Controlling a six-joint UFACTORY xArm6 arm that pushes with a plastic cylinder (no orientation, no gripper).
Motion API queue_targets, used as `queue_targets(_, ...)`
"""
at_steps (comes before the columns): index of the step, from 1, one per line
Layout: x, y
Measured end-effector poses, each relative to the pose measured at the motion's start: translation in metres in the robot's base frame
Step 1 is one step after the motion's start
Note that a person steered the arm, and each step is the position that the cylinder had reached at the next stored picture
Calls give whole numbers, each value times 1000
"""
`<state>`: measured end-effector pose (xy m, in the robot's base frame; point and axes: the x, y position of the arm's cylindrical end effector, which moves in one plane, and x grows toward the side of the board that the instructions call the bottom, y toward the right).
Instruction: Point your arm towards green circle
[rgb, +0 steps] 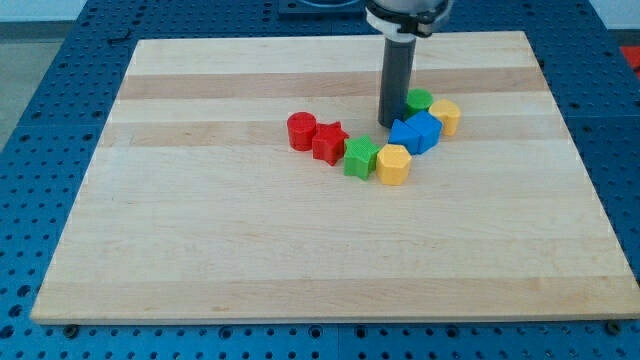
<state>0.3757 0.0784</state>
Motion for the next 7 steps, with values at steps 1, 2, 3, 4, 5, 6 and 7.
queue_targets(1, 0, 31)
queue_targets(2, -6, 64)
queue_targets(3, -11, 90)
queue_targets(4, -11, 96)
queue_targets(5, -11, 84)
queue_targets(6, -10, 42)
queue_targets(7, -1, 7)
